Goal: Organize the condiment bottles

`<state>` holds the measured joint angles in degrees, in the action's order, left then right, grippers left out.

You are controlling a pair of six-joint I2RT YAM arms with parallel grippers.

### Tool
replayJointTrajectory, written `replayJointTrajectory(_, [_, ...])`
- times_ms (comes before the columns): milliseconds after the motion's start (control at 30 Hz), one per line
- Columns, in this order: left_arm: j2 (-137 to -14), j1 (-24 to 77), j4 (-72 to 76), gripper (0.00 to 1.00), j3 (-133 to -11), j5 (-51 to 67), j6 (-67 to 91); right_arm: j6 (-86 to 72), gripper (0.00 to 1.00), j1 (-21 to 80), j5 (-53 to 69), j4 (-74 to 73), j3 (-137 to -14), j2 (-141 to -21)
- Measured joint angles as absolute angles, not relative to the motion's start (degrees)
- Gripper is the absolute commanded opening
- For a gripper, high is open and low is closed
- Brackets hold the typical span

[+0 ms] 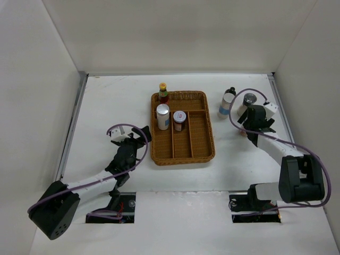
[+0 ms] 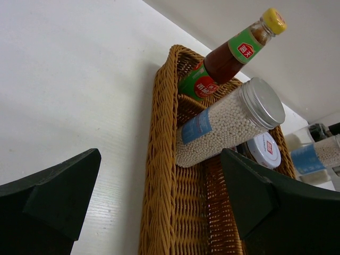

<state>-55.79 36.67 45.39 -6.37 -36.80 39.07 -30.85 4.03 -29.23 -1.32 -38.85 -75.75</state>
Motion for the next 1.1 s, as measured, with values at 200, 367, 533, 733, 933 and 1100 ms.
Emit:
replayJointTrajectory(200, [-56.05,36.62,45.65,1.00,-6.37,-36.82,39.07,-30.20,0.46,3.33,-28.27,2.66,-38.94,-78.24])
replayJointTrajectory(367, [-56.03,36.38,45.65,1.00,-6.37,-36.82,39.07,-30.09,0.46,6.85,-28.95,0.93,-37.71,-74.26])
replayJointTrajectory(533, [-55.99,36.01,45.65,1.00,-6.37,-36.80,39.05,-29.28,0.47,20.91,-30.74,-2.63,-37.23,-60.88])
replayJointTrajectory(733, [-55.90,34.87,45.65,1.00,-6.37,-36.82,39.03,-29.39,0.47,39.88,-31.75,-2.50,-38.85,-56.10])
replayJointTrajectory(933, [-55.86,33.74,45.67,1.00,-6.37,-36.80,39.00,-29.23,0.47,50.43,-31.03,-0.34,-44.18,-68.25])
replayJointTrajectory(1100, [-55.11,33.39,45.67,1.00,-6.37,-36.82,39.00,-29.21,0.48,52.40,-28.12,3.99,-47.66,-77.30])
